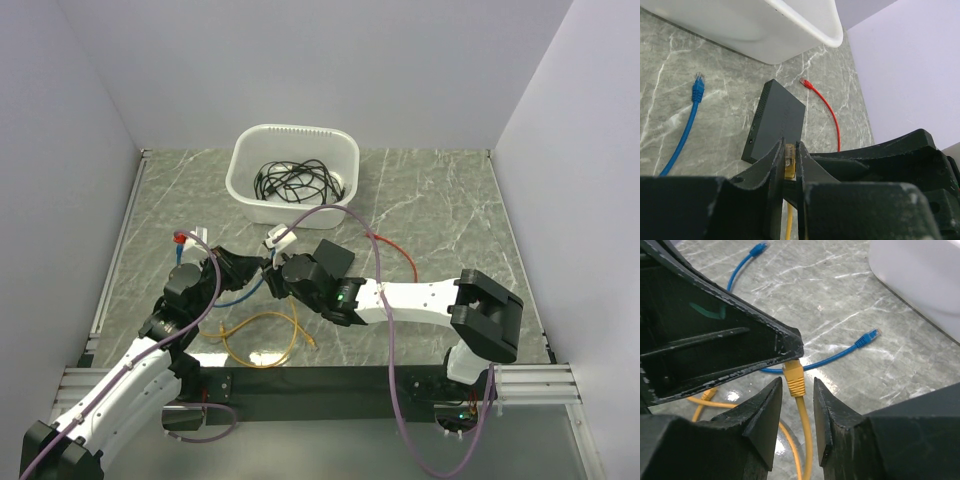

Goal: Insert the plug into the switch port

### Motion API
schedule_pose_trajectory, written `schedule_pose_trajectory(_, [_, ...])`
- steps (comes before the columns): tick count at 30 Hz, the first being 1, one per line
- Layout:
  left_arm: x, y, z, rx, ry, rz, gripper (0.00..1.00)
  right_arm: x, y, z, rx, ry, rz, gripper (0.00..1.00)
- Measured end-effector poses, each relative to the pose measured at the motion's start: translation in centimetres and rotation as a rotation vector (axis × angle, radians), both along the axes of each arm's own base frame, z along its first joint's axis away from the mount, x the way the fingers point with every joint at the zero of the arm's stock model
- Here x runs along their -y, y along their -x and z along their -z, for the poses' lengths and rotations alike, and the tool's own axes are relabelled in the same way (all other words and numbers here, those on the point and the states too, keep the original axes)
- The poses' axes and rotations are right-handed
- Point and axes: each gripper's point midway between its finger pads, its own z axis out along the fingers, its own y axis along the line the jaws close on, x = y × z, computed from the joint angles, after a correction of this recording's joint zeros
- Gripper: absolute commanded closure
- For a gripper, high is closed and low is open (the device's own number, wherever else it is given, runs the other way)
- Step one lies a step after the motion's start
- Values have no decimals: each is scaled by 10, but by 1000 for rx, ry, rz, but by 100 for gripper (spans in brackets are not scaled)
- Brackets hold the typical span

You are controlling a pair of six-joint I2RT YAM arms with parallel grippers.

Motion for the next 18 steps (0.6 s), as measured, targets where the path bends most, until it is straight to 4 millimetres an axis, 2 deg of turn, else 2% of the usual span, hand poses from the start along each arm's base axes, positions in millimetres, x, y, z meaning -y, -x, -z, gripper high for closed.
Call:
schedule_pose_trajectory(6, [0,0,0,0,0,0,99,-4,2,-3,-2,-17,-21,69])
schedule_pose_trajectory(10, [0,0,0,1,-1,-1,99,-4,2,-3,-2,-17,-21,84])
schedule_pose_trajectory(15, [0,0,0,1,-2,-2,99,-5,3,-3,-3,-18,-25,95])
schedule_pose_trajectory(16, [0,0,0,1,-2,-2,99,-5,3,-3,-3,-18,-24,100])
schedule_pose_trajectory(18, [0,0,0,1,-3,-2,99,-5,3,-3,-3,-19,-25,100])
